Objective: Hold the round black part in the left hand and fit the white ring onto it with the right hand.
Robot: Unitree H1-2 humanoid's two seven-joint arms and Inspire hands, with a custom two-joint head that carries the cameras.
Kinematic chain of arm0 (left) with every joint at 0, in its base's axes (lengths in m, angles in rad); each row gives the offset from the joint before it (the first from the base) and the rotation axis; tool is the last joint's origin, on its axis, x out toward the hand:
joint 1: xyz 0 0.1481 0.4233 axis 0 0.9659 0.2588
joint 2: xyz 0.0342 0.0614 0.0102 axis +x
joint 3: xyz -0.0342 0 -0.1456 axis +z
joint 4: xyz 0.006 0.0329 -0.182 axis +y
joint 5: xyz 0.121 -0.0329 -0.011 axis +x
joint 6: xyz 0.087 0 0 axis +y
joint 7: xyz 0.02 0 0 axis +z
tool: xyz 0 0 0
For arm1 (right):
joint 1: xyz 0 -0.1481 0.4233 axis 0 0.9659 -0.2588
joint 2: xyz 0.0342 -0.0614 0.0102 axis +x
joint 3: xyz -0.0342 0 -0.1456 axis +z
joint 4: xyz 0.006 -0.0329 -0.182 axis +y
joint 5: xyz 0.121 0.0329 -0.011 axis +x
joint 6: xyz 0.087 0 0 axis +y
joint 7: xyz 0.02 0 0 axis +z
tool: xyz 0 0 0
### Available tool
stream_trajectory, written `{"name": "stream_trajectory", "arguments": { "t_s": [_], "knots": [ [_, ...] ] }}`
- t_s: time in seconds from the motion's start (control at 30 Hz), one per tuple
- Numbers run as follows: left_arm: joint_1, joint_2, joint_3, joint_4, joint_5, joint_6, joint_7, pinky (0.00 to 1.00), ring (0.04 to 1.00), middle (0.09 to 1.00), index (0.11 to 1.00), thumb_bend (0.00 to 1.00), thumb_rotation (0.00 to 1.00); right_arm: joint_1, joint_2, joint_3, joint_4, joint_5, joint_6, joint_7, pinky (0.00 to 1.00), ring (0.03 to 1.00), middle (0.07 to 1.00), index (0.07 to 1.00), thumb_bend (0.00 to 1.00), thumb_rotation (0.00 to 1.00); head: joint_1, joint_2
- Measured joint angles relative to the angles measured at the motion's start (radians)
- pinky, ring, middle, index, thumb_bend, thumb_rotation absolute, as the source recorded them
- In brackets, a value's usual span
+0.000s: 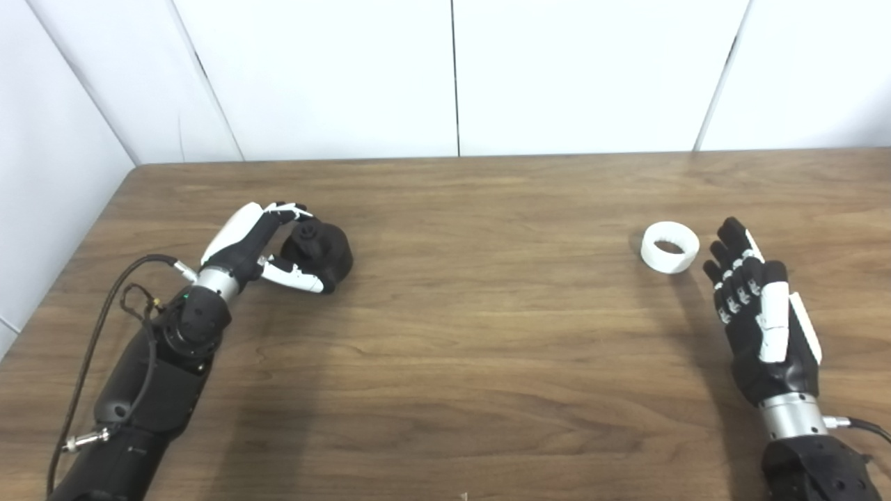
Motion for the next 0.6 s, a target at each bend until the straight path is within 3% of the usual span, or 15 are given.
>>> {"name": "stream_trajectory", "arguments": {
  "t_s": [0.6],
  "knots": [
    [0.029, -0.054, 0.019, -0.044, -0.008, -0.005, 0.003, 0.98, 0.998, 0.907, 0.608, 0.86, 0.18, 0.000, -0.019, 0.001, 0.000, 0.013, 0.014, 0.003, 1.00, 1.000, 0.994, 0.987, 0.65, 1.00, -0.011, 0.017]
  ]
}}
